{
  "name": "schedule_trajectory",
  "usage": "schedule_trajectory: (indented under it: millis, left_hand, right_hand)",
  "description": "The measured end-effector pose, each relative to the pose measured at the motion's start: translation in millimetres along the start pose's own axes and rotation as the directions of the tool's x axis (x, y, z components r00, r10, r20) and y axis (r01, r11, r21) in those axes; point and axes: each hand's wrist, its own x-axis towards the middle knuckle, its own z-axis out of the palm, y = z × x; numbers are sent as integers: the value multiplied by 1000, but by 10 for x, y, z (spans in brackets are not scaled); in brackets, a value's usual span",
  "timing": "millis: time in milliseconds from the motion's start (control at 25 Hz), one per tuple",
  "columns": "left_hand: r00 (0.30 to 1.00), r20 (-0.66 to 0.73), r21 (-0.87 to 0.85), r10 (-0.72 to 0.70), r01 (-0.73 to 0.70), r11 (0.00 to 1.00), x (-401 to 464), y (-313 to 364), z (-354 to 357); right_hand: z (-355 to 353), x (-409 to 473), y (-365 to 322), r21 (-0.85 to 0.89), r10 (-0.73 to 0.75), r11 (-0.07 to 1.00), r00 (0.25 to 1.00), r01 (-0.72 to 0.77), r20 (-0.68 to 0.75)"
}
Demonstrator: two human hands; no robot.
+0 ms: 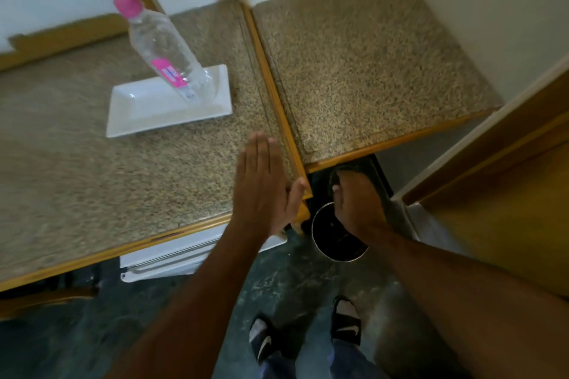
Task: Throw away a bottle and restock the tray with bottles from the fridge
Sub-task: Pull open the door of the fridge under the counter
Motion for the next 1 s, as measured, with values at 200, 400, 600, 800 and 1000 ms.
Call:
schedule_trajectory:
  millis: [200,400,600,800,1000]
  left_hand:
    - [998,-24,2,-62,62,998,-245,-550,-556]
    - [992,-38,37,-120,121,992,-838,-1459,-931]
    - [981,-6,73,-196,196,978,-1781,-2442,-747]
    - [983,2,71,-186,185,980,-2690,-3080,-197]
    - [961,192,50,-199,193,980,-3120,-3280,699]
  right_hand:
    - [-740,356,-808,89,-4,996,995,13,-97]
    - [-951,396,-1932,46,-248,967,966,252,-73]
    - [-238,-196,-2920,70,-289,955,957,287,25]
    - [670,-893,-3412,54,-430,903,891,427,148]
    - [1631,-1400,-3231,42,-421,903,861,428,287]
